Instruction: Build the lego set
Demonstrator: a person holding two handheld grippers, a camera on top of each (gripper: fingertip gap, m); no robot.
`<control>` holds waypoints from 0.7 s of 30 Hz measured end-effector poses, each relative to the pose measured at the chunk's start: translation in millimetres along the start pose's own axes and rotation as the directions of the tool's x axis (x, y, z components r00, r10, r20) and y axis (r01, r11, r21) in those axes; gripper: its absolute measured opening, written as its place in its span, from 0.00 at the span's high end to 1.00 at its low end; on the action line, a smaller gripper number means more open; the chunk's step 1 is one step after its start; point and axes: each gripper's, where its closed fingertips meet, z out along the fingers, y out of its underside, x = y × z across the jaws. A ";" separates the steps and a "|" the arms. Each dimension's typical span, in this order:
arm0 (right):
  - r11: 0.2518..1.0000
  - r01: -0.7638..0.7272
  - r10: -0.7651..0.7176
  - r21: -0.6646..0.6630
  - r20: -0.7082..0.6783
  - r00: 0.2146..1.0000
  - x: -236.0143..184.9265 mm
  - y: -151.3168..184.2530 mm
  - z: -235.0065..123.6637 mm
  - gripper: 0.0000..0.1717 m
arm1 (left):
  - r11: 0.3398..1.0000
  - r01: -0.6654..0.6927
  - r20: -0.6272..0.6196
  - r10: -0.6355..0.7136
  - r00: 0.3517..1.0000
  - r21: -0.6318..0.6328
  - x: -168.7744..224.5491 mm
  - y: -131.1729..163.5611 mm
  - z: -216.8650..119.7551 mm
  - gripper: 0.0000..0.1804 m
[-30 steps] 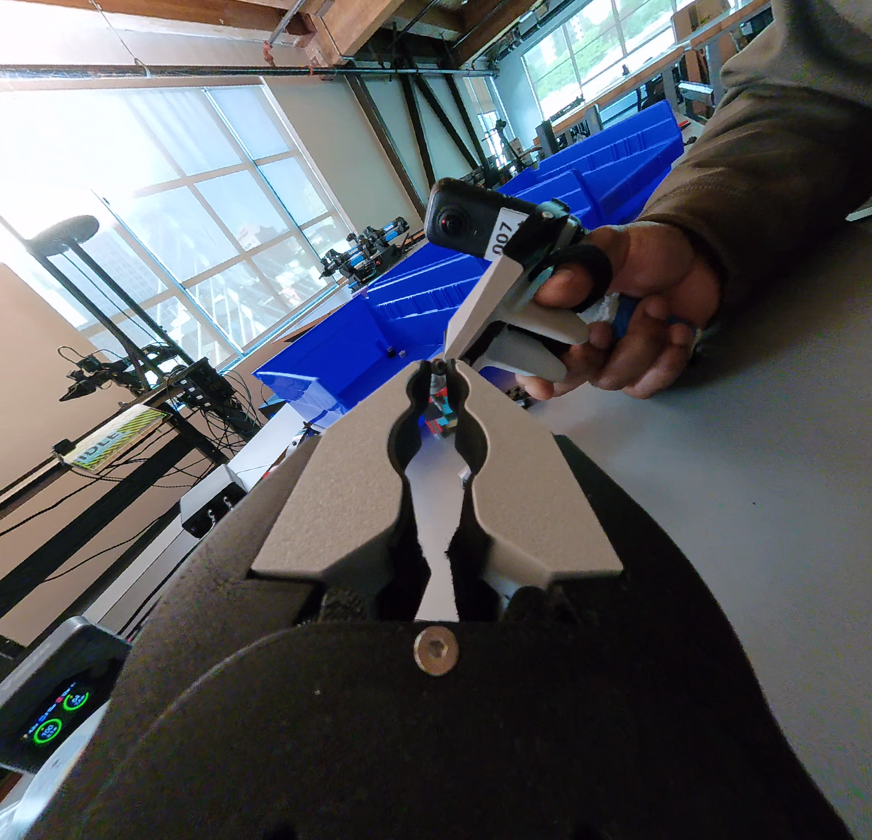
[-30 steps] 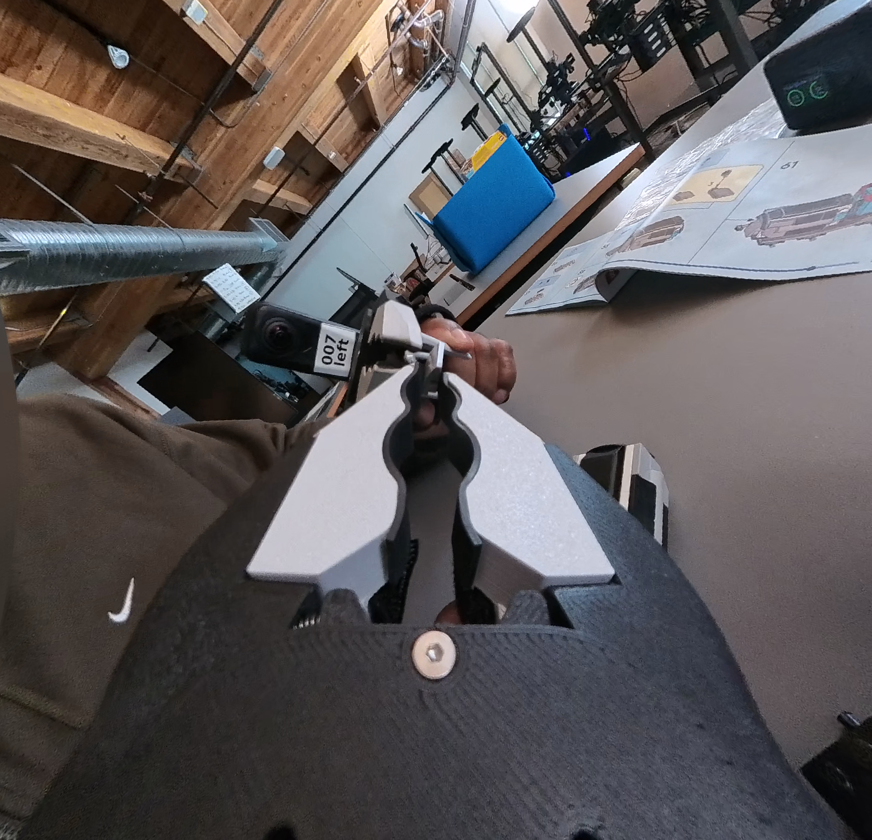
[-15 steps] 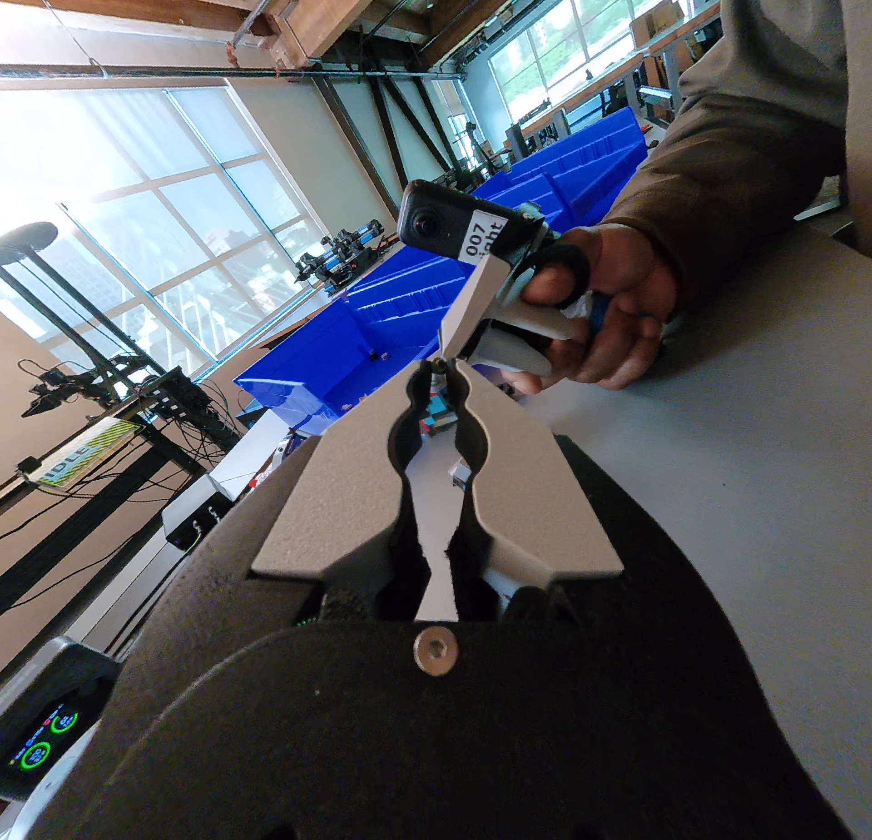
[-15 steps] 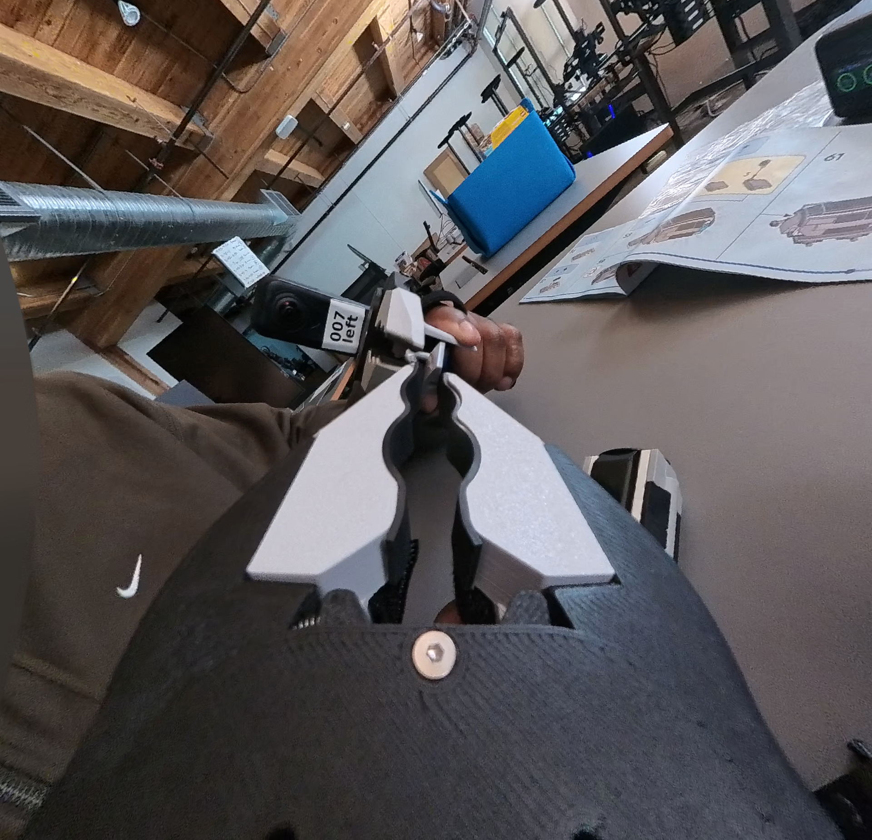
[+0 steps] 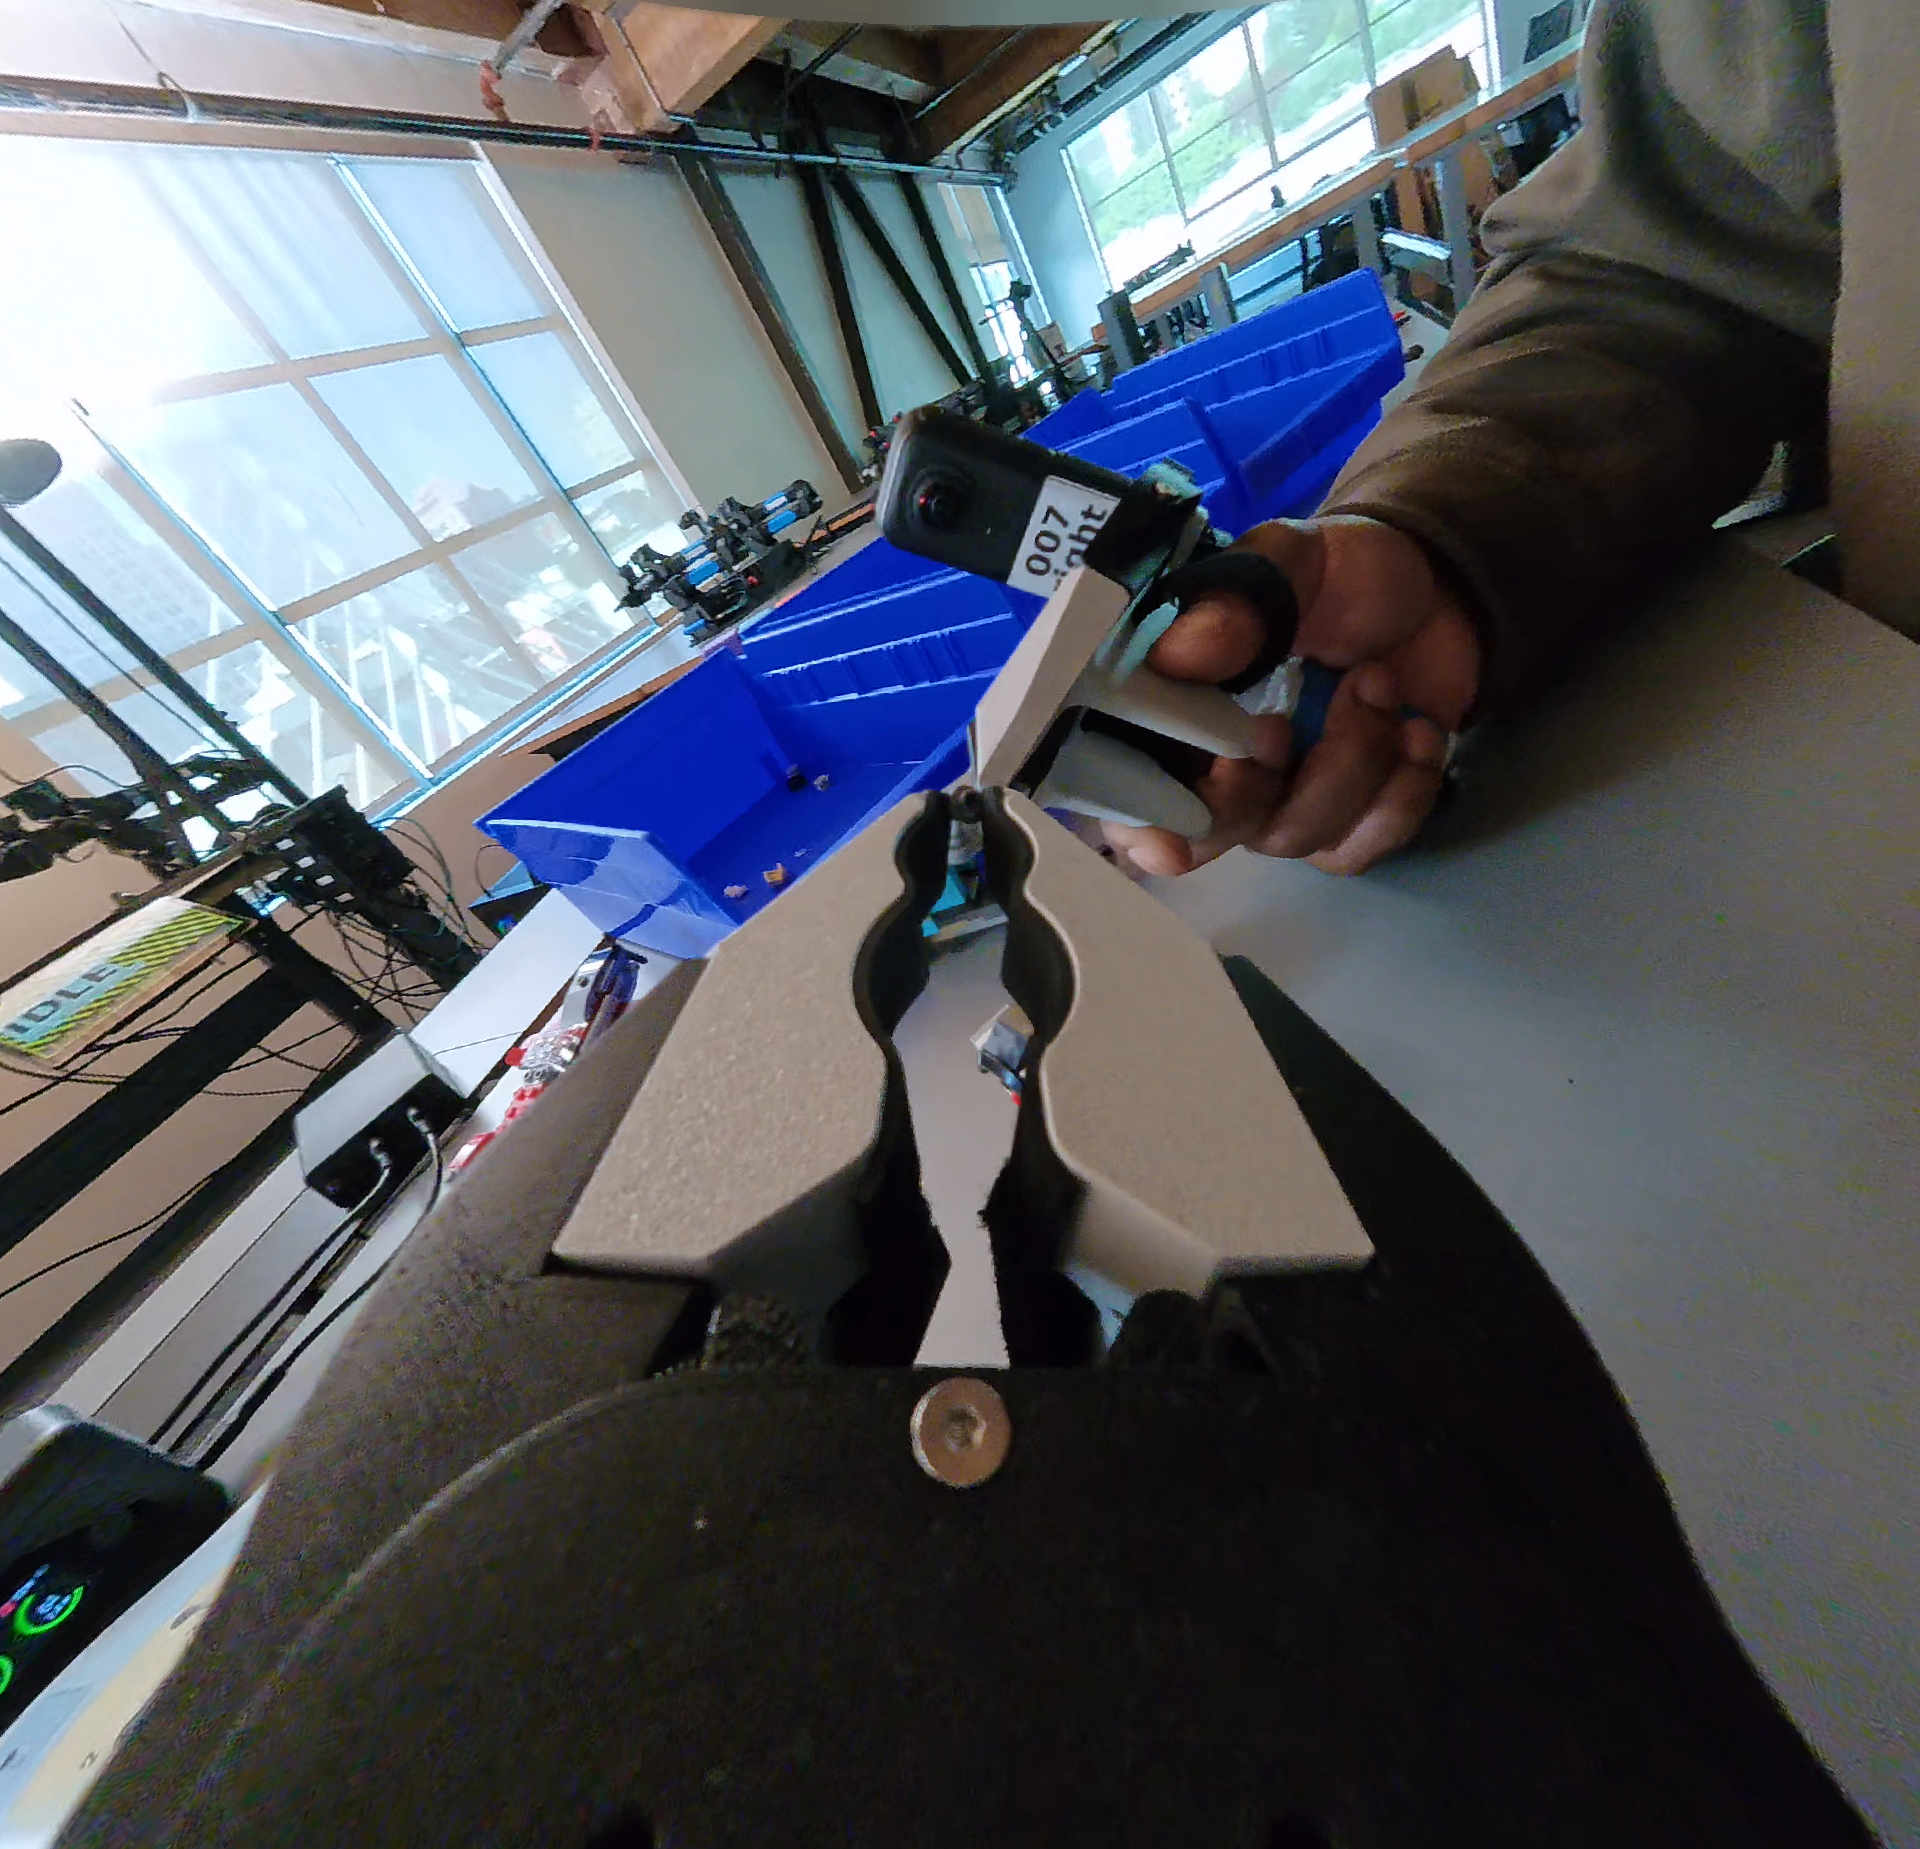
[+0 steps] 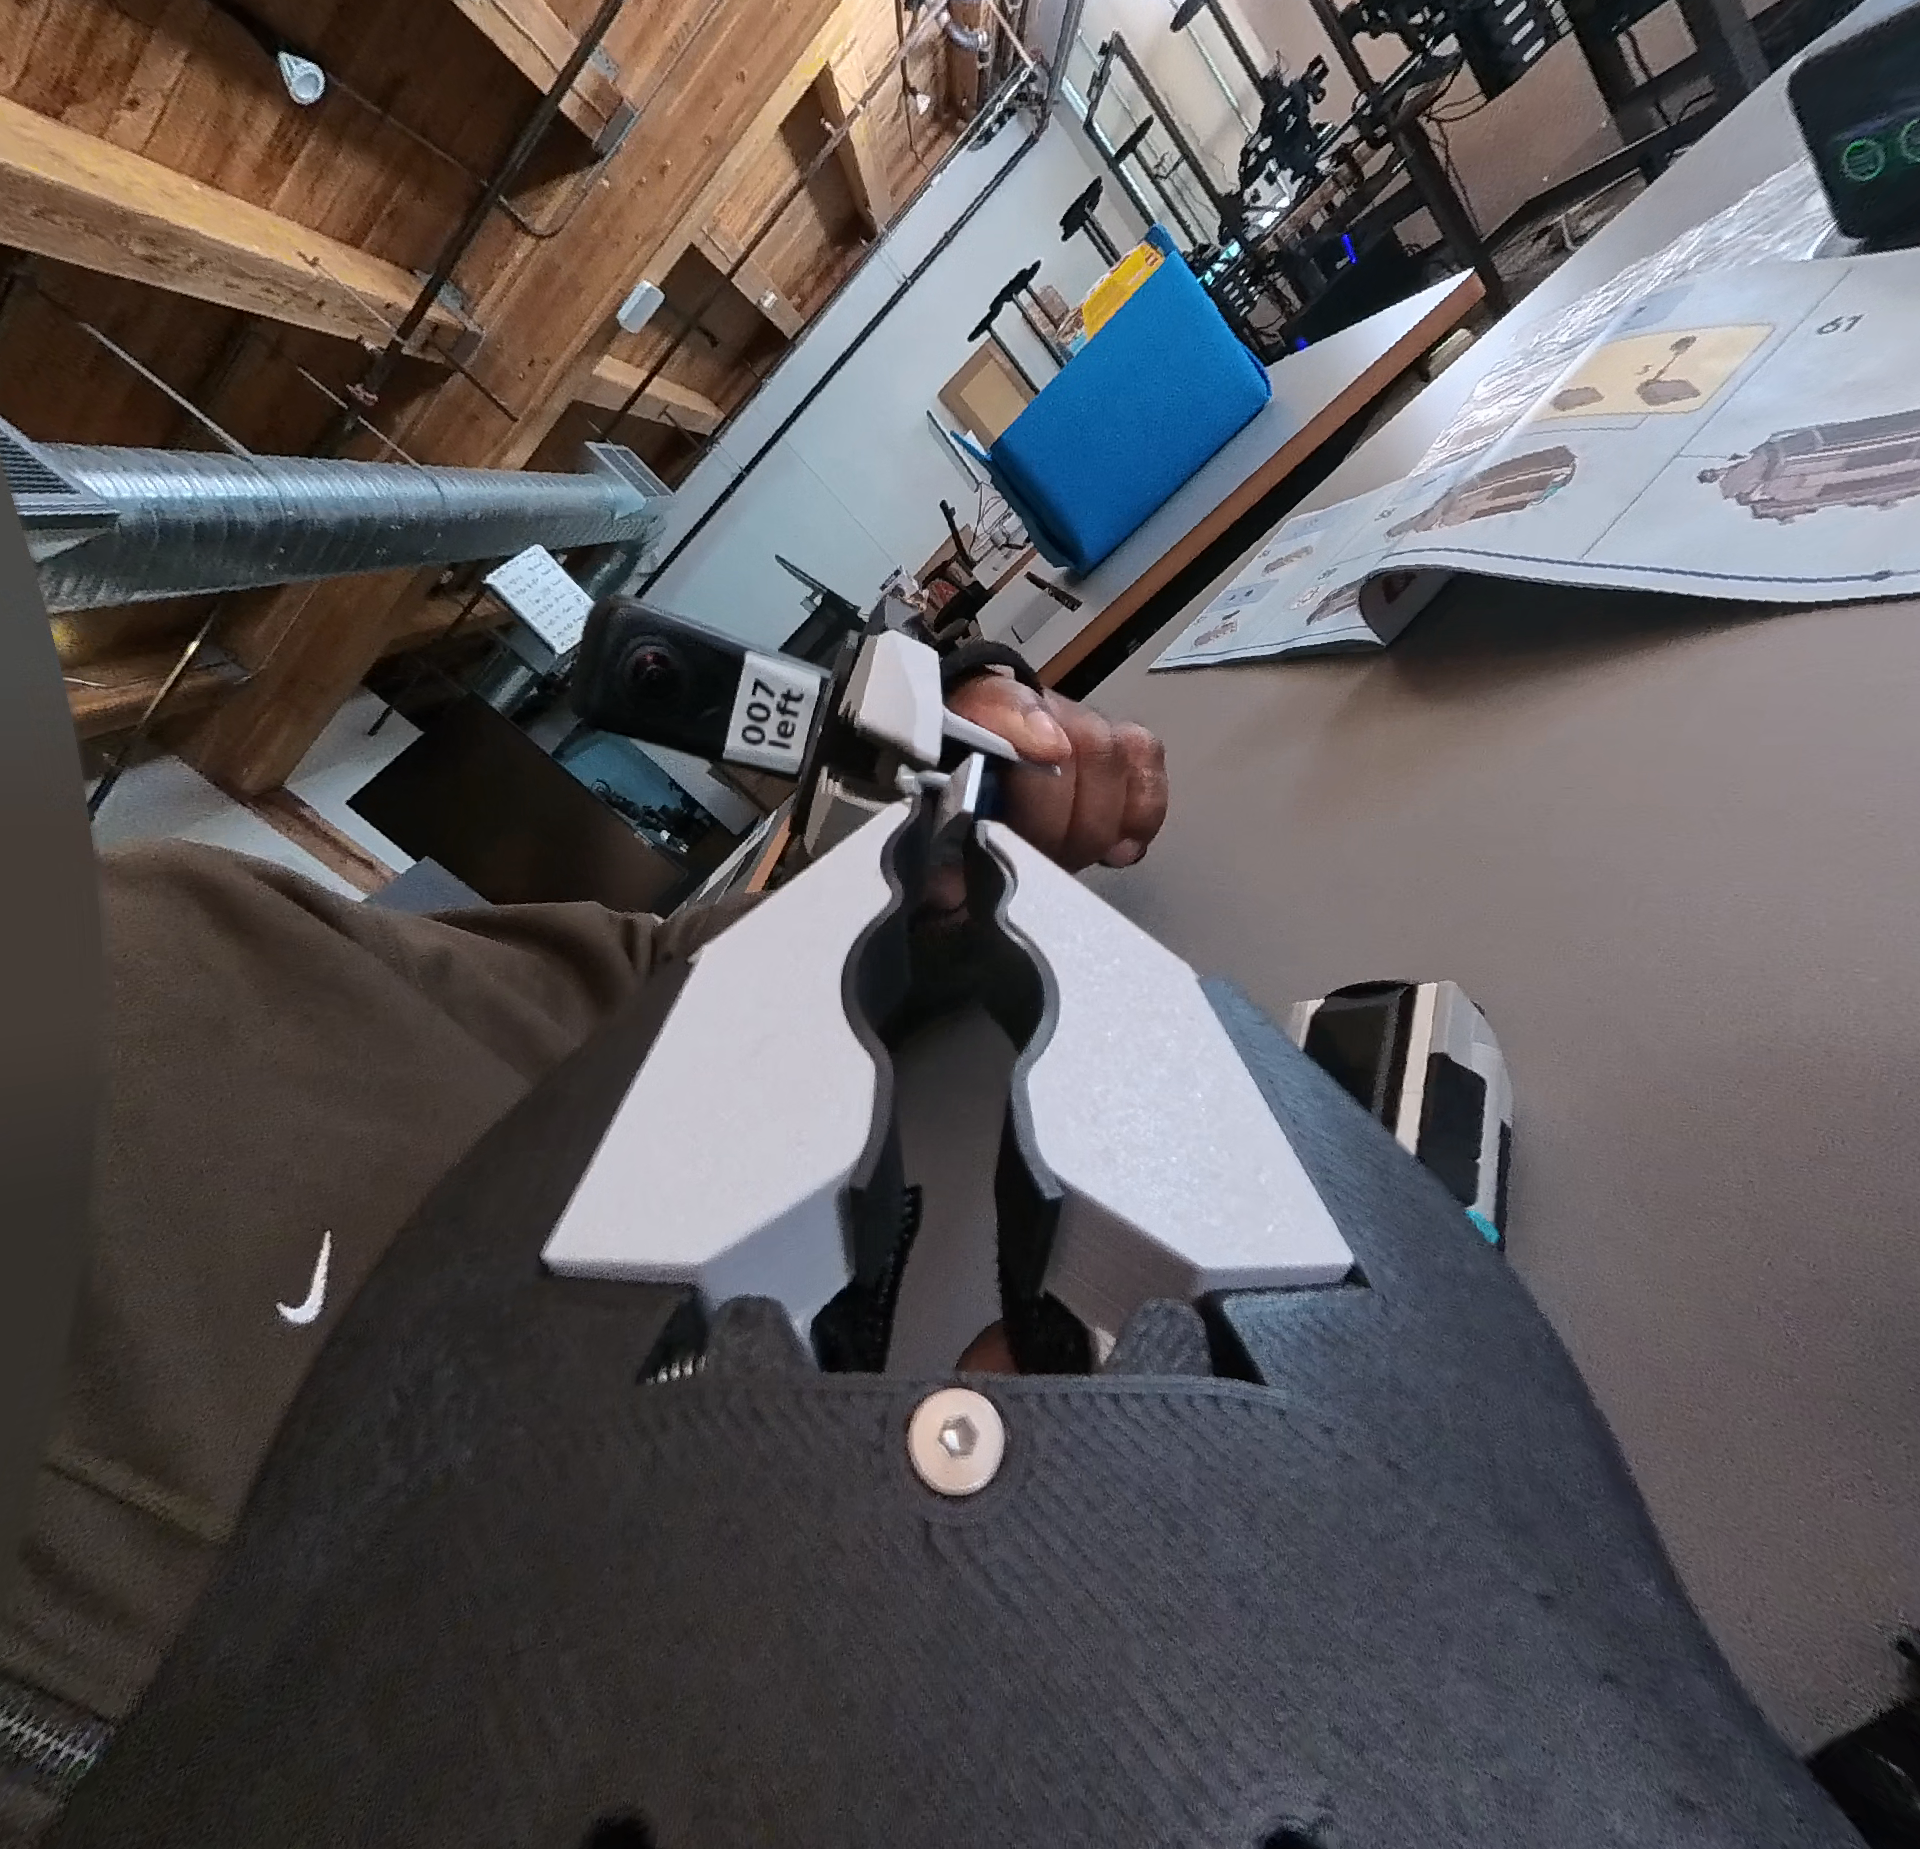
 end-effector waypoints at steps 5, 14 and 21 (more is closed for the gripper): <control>1.000 0.012 -0.012 0.007 -0.015 1.000 0.9 -0.5 -0.2 0.96 | 1.000 0.025 -0.007 -0.025 1.000 -0.004 -0.1 0.8 0.1 0.95; 0.998 0.014 -0.010 0.060 -0.061 0.998 7.9 -8.9 -5.0 0.96 | 0.997 0.071 0.097 -0.070 0.993 -0.007 -8.6 4.2 9.4 0.95; 0.997 0.040 -0.034 0.069 -0.083 0.996 8.6 -10.1 -5.7 0.96 | 0.997 0.072 0.115 -0.071 0.991 -0.004 -9.9 4.8 10.9 0.95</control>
